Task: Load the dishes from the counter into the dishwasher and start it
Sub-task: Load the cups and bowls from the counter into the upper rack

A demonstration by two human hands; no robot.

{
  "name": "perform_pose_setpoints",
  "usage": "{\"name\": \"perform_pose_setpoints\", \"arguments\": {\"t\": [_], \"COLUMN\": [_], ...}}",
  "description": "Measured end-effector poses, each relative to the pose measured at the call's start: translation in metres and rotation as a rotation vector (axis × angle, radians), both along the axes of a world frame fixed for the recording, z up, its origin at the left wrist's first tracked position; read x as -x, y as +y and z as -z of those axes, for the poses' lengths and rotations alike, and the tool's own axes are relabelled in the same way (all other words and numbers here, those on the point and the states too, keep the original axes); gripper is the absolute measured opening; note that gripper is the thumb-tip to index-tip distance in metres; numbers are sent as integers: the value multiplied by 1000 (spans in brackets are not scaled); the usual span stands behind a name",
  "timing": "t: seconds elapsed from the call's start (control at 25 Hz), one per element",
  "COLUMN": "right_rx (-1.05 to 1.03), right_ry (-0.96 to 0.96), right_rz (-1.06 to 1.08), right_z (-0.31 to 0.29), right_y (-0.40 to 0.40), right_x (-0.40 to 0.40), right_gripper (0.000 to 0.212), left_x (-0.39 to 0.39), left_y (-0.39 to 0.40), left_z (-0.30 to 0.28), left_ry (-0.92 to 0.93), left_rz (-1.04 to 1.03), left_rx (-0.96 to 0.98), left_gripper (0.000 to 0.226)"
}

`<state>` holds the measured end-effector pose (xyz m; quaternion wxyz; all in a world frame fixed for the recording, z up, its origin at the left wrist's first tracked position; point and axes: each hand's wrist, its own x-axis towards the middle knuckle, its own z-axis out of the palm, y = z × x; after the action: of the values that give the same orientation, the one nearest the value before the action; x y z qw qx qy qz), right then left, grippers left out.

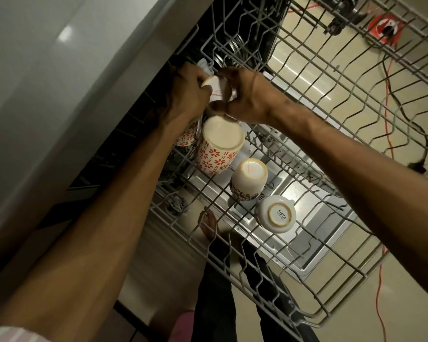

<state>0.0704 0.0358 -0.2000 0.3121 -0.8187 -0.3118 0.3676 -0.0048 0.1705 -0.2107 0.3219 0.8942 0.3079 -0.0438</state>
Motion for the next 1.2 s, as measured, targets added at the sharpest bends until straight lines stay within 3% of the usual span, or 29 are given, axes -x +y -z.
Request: {"name": "perform_pose_setpoints", "arguments": {"t": [0.16, 0.32, 0.68, 1.2], "right_rx": [-34, -87, -100, -183], "right_ry": [-201, -215, -339, -373], "right_rz": [65, 119, 143, 104], "right_z": [-27, -39, -94, -184], "right_y": [-23, -46, -108, -123], "right_x": [20, 44, 89, 134], "right_gripper": [54, 53, 56, 57], "left_x": [15, 33, 96, 157], "left_y": [-18, -44, -110, -146], "left_z": [-4, -28, -102, -192], "left_ry": [-148, -217, -288, -337], "left_rz": [-31, -73, -207, -217], "left_rx": [-33, -53, 72, 118], "left_gripper": [36, 45, 34, 39]}}
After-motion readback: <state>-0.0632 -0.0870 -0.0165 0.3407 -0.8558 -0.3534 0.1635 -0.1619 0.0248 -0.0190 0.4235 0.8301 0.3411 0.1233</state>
